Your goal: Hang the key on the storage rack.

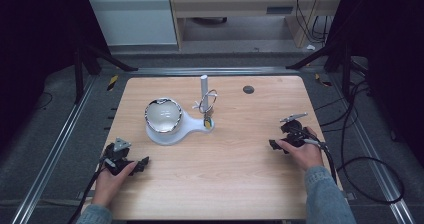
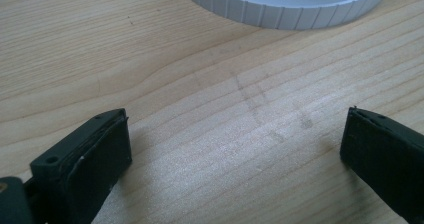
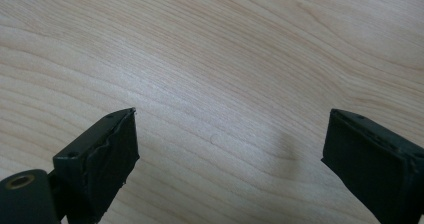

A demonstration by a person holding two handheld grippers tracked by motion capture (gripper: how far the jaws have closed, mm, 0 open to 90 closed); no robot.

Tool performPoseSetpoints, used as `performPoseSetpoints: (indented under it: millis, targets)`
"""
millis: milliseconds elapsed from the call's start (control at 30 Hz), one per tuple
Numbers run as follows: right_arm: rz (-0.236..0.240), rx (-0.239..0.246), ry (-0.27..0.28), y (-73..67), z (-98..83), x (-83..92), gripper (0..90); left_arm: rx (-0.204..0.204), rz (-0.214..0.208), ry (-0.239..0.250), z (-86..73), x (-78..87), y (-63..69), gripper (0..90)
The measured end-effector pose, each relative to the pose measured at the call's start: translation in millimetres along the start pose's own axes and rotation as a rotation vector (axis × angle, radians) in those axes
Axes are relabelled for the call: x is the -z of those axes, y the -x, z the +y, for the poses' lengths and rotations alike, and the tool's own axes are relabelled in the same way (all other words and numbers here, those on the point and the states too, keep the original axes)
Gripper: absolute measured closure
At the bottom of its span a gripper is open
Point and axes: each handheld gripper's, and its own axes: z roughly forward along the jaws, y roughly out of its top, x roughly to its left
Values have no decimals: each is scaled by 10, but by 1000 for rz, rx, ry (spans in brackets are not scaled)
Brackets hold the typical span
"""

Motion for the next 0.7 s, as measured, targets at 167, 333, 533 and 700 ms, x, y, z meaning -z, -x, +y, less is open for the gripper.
performPoseSetpoints:
  millis: [167, 333, 533, 700]
  targets:
    - [-1, -3, 8, -45, -15, -64, 72, 0, 0, 0, 0, 0, 0, 0]
    - [-9, -21, 31, -68, -95, -145, 53, 0, 0, 0, 0, 0, 0, 0]
    - [-5, -49, 99, -63, -183, -161, 38, 0, 0, 0, 0, 0, 0, 0]
    - [-6, -50, 191, -67, -301, -170, 33, 0, 0, 0, 0, 1, 1, 0]
